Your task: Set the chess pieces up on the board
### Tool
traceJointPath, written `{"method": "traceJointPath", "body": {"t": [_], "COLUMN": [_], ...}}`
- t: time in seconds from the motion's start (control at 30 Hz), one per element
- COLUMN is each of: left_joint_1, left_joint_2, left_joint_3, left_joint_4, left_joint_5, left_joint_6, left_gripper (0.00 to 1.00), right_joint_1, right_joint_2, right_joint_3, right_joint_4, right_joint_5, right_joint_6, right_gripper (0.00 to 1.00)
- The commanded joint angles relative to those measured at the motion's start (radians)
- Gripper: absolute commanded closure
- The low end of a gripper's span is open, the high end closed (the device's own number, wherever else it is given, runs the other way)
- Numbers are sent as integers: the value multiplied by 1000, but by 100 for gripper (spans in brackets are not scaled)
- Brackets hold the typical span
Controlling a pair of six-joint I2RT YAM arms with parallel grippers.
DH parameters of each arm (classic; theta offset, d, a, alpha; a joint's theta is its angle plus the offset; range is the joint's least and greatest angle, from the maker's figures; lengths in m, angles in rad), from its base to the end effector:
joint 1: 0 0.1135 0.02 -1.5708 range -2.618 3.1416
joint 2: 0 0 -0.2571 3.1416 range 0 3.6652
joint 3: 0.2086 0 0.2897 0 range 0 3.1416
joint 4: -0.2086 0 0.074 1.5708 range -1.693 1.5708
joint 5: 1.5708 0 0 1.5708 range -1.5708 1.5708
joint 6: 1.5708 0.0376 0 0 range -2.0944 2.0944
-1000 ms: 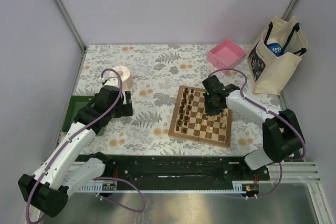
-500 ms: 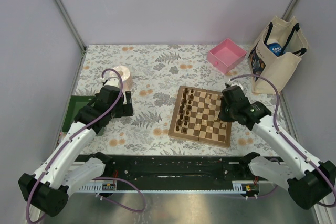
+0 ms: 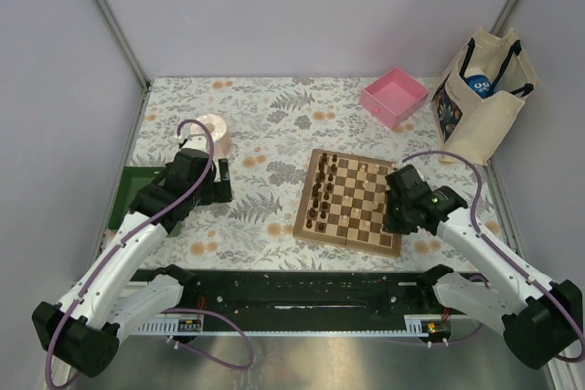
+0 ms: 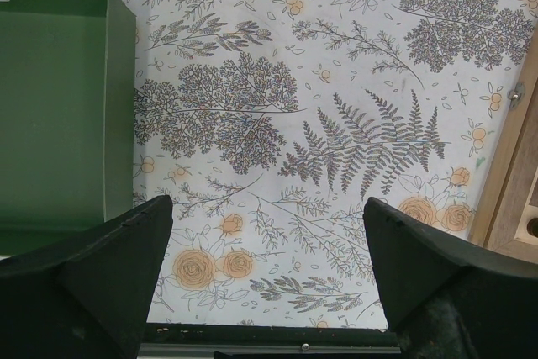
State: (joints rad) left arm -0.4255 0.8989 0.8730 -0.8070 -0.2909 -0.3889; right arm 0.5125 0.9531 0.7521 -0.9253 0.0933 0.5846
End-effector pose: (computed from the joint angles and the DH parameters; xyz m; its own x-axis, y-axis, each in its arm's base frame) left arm 0.2038 -0.0805 0.2859 -0.7069 -0.0784 -0.7030 -0.0522 0.9969 -0.0587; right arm 0.1836 0.0993 0.2247 -0.9063 0.1205 -0.4050 0.0562 0.9843 0.1672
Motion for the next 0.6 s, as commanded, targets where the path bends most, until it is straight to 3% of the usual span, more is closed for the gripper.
{"method": "traceJointPath", "body": {"t": [0.0, 0.23, 0.57], "left_joint_1": [4, 4, 5], "left_joint_2": [1, 6, 9], "left_joint_3": [9, 9, 9], "left_joint_4": [35, 35, 37], "left_joint_5": [4, 6, 2], "left_joint_6": [7, 8, 8], "left_gripper": [1, 1, 1], "right_joint_1": [8, 8, -2], "right_joint_2": [73, 159, 187], "right_joint_3": [9, 42, 13], "right_joint_4": [-9, 14, 78], "right_joint_5": [16, 117, 109], "right_joint_6": [14, -20, -29], "right_gripper": [87, 86, 85]}}
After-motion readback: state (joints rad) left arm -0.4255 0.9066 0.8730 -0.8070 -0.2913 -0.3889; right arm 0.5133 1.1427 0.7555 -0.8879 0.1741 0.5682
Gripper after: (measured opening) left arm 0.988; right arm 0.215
